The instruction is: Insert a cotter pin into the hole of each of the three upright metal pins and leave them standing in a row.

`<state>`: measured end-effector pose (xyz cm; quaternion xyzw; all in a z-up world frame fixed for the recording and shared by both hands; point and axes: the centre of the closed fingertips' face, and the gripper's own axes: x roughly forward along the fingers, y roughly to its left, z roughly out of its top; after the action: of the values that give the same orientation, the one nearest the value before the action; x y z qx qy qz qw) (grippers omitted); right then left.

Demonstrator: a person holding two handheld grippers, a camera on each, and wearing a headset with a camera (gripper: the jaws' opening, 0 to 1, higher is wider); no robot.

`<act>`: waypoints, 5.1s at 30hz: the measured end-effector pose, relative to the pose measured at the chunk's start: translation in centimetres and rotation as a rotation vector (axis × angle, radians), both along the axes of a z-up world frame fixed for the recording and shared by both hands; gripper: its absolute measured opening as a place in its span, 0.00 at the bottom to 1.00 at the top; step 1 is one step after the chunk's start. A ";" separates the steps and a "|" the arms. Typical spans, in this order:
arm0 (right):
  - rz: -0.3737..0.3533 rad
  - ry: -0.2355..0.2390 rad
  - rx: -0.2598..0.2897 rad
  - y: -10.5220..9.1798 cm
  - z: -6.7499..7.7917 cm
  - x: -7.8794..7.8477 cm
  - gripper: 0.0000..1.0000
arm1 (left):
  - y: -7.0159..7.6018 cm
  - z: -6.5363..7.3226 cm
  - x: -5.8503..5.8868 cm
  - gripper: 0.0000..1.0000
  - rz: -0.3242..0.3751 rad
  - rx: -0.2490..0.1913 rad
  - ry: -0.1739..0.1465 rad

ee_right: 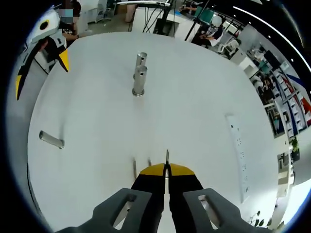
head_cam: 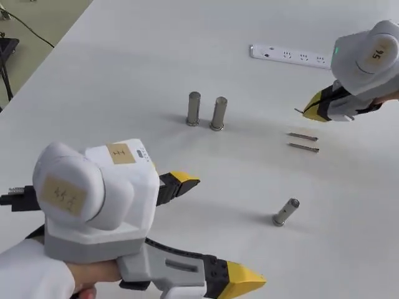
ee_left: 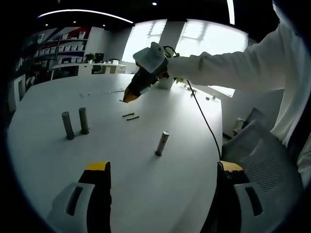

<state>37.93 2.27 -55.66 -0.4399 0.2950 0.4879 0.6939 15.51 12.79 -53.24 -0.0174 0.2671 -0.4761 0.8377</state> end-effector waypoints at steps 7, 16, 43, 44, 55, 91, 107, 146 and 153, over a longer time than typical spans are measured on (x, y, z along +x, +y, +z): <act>0.030 -0.110 0.078 0.5 4.2 -2.9 0.00 | -0.4 0.6 0.4 0.87 -0.029 0.015 -0.024; 0.087 -0.259 0.119 1.2 8.1 -7.3 0.00 | -1.0 2.3 1.8 0.76 -0.026 0.007 -0.079; 0.129 -0.343 0.188 3.9 9.6 -15.7 0.00 | -4.9 8.9 6.8 0.18 0.054 -0.329 0.056; 0.132 -0.345 0.189 3.9 9.6 -15.9 0.00 | -5.0 8.9 6.8 0.18 0.052 -0.329 0.058; 0.153 -0.373 0.186 4.5 10.3 -16.6 0.00 | -6.2 8.5 6.3 0.03 0.012 -0.329 0.098; 0.179 -0.325 0.197 4.7 8.6 -18.5 0.00 | -6.2 6.5 4.4 0.00 -0.022 -0.229 0.203; 0.169 -0.308 0.216 4.2 8.2 -18.8 0.00 | -6.7 6.1 4.0 0.00 -0.023 -0.215 0.206; -0.109 0.225 0.686 2.9 7.8 -20.8 0.31 | -5.6 8.2 1.9 0.00 -0.294 -0.140 -0.226; -0.095 0.250 0.695 3.3 7.9 -21.5 0.27 | -6.1 8.4 1.0 0.00 -0.379 -0.121 -0.305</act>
<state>16.47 5.60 -47.73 -0.1007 0.2142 0.5761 0.7824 16.50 6.64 -44.84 0.0549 0.1074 -0.6369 0.7615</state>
